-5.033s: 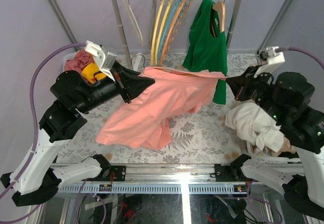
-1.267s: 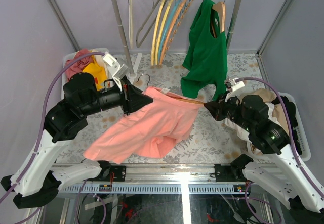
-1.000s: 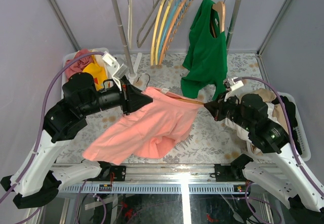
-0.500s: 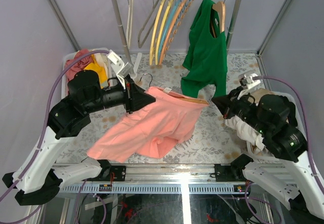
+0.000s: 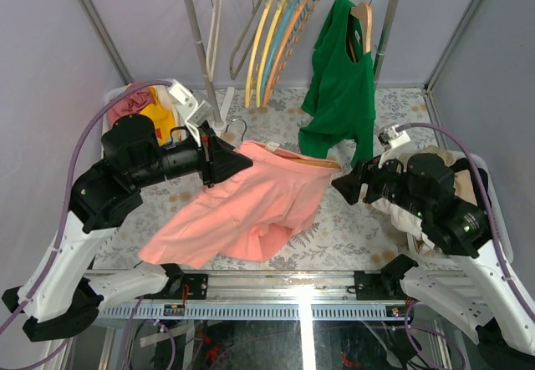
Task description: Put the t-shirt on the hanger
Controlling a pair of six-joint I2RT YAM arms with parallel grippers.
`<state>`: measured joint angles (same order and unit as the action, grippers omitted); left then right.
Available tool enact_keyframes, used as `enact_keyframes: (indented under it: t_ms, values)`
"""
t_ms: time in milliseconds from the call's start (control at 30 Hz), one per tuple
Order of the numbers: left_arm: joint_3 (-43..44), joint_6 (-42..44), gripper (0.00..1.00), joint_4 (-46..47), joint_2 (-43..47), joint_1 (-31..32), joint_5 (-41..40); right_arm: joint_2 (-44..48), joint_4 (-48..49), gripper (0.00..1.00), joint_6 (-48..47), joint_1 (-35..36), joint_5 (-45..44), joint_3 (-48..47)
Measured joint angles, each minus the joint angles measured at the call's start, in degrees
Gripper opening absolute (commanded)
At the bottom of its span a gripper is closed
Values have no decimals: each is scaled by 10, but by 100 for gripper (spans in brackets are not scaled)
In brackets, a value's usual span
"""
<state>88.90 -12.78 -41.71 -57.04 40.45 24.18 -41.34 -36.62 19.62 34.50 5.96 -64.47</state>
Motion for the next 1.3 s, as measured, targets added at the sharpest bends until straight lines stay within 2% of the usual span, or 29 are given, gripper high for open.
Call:
enact_keyframes:
  t_ms: [200, 333, 400, 500, 800, 1067, 1200, 1300]
  values:
    - [48, 0, 0, -27, 2, 0, -2, 68, 9, 73, 5, 0, 26, 55]
    - [67, -1, 0, -34, 3, 0, -1, 118, 53, 63, 12, 0, 32, 93]
    - [72, -4, 0, -35, 3, 0, 1, 128, 83, 56, 19, 0, 37, 123]
    - [80, -7, 0, -39, 3, 0, 5, 132, 121, 51, 31, 0, 43, 170]
    - [96, -17, 0, -43, -2, 0, 18, 137, 228, 52, 55, 0, 59, 209]
    - [104, -22, 0, -43, -4, 0, 28, 142, 301, 48, 69, 0, 84, 222]
    - [108, -27, 0, -42, -4, 0, 33, 140, 316, 34, 73, 0, 88, 223]
    - [111, -30, 0, -42, -5, 0, 38, 139, 326, 13, 75, 0, 88, 224]
